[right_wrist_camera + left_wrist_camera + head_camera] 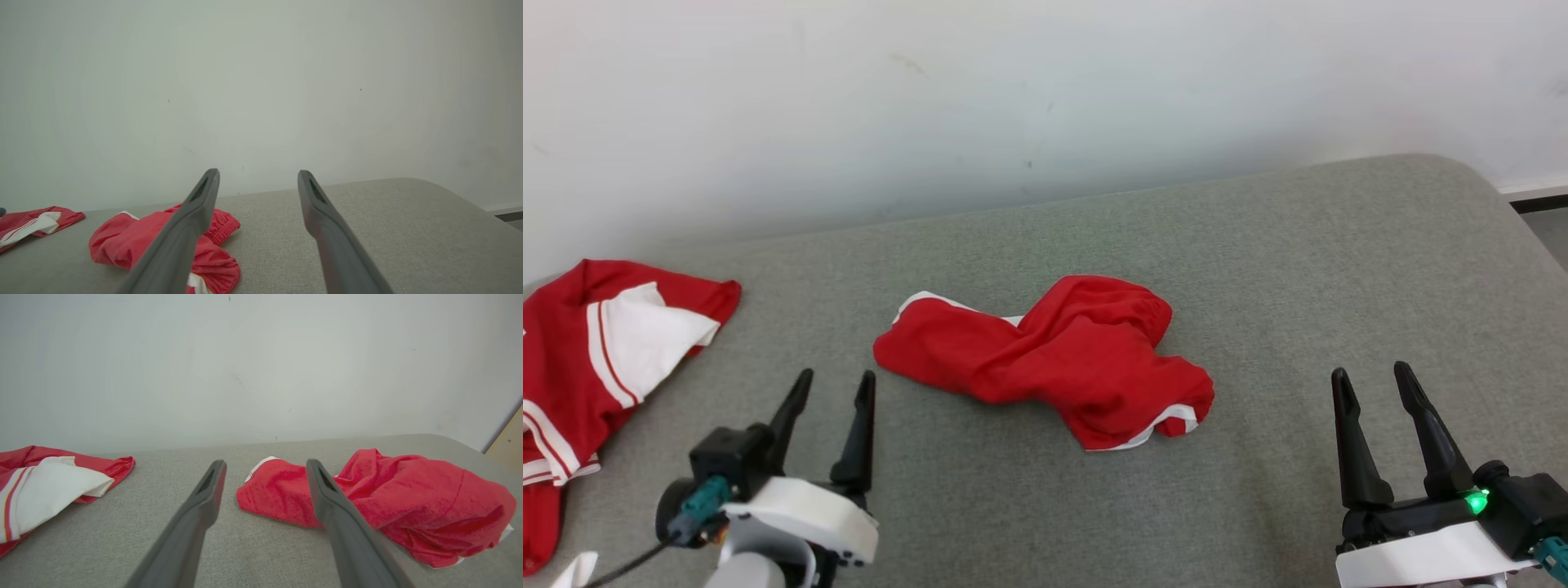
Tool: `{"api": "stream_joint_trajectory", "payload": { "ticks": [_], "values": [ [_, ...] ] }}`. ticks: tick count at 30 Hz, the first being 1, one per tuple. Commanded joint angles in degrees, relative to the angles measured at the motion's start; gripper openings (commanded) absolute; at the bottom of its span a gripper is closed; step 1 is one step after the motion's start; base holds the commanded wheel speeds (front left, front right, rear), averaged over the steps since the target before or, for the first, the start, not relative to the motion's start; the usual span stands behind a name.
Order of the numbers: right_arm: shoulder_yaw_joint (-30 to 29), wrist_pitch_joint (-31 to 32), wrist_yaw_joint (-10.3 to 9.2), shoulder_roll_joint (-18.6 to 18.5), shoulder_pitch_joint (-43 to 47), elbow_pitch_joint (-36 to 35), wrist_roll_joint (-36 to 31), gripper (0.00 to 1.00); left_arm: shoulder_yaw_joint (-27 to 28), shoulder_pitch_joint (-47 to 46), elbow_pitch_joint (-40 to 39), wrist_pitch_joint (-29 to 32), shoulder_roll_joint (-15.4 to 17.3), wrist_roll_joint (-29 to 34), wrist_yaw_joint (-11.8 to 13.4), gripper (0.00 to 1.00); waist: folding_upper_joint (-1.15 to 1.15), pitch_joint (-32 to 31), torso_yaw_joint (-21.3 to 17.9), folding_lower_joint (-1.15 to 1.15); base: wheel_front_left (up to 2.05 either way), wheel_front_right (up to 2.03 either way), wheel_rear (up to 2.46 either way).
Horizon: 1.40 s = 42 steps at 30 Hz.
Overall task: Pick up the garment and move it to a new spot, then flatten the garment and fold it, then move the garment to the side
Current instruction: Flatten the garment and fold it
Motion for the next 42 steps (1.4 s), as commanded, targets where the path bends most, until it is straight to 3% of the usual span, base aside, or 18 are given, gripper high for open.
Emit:
{"api": "stream_joint_trajectory", "payload": {
  "ticks": [1,8,15,21,31,42],
  "values": [
    [-0.3,0.0,-0.10,-0.4,0.7,0.0,-0.4,1.00,0.4,1.6,-2.0,-0.5,-0.3,0.3,0.9,1.00,0.00,0.2,0.4,0.00,0.00,0.00,0.00],
    [-0.5,0.0,-0.10,-1.1,0.6,0.9,-0.2,1.00,0.1,6.7,-7.2,-1.1,-3.7,-0.3,2.7,1.00,0.00,0.1,2.0,0.00,0.00,0.00,0.00],
    [0.5,0.0,-0.10,-2.4,-1.3,6.1,0.9,1.00,-1.4,7.6,-9.0,-1.2,-6.0,0.4,2.0,1.00,0.00,0.6,4.6,0.00,0.00,0.00,0.00],
    [3.9,5.0,-0.10,-4.4,-5.5,17.2,6.7,1.00,-2.1,7.6,-8.9,-1.2,-6.9,0.8,1.3,1.00,0.00,1.7,7.6,0.00,0.00,0.00,0.00],
    [9.1,13.6,-0.10,-6.3,-11.7,27.5,16.4,1.00,-2.2,6.3,-8.4,-1.2,-7.6,1.2,0.6,1.00,0.00,3.2,12.3,0.00,0.00,0.00,0.00],
    [12.9,13.9,-0.10,-7.2,-16.6,36.3,25.5,1.00,-1.8,5.8,-7.7,-1.2,-8.5,1.6,-0.1,1.00,0.00,4.6,16.0,0.00,0.00,0.00,0.00]
  ]
}}
